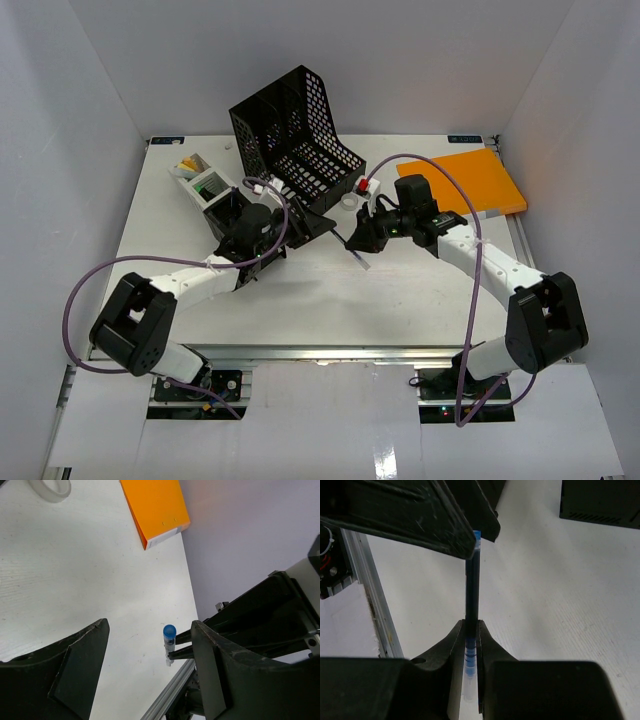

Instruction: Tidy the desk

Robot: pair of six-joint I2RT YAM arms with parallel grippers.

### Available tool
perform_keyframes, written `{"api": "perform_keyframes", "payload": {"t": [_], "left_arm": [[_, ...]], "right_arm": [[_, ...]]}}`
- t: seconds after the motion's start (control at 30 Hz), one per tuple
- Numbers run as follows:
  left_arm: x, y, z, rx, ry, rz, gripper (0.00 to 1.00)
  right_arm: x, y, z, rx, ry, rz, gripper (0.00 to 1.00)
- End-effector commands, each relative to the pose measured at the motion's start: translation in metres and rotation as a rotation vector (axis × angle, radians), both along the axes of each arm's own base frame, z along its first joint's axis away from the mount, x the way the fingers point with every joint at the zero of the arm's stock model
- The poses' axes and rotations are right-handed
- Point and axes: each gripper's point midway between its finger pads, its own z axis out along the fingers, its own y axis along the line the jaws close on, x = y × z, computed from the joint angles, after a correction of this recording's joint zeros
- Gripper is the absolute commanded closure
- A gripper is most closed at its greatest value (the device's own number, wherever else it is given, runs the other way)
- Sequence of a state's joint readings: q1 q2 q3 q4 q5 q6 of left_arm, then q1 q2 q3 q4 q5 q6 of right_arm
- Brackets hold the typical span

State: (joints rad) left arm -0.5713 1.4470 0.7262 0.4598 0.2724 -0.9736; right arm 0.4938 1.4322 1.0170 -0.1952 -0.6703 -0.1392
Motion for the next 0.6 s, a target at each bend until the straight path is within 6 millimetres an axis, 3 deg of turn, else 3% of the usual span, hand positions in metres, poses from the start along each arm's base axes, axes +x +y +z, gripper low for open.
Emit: {"api": "perform_keyframes", "payload": {"t": [0.0,0.17,0.4,0.47,0.57], "left_arm": [[0.003,-0.012,0.029,-0.054,-0.066,-0.021,0.25],[-0.001,-0.014,0.027,-0.055,-0.062,-0.038,0.33],[-0.003,-0.014,0.034,-0.058,-0.085,-0.049,0.78],[-0.003,-0.013,0.035,-0.051,-0.088,-0.042,0.84],[-0.002,-0.011,0.036,-0.044,-0.097,-0.035,0.89]], "right_arm": [[0.005,0.017,0.041,0.098,-0.085,0.06,0.92],[0.011,0.029,0.046,0.117,-0.087,0.072,0.92],[0.015,0.041,0.042,0.116,-0.084,0.09,0.92],[0.016,0.041,0.042,0.114,-0.088,0.092,0.92],[0.016,0.041,0.042,0.112,-0.09,0.092,0.85]]}}
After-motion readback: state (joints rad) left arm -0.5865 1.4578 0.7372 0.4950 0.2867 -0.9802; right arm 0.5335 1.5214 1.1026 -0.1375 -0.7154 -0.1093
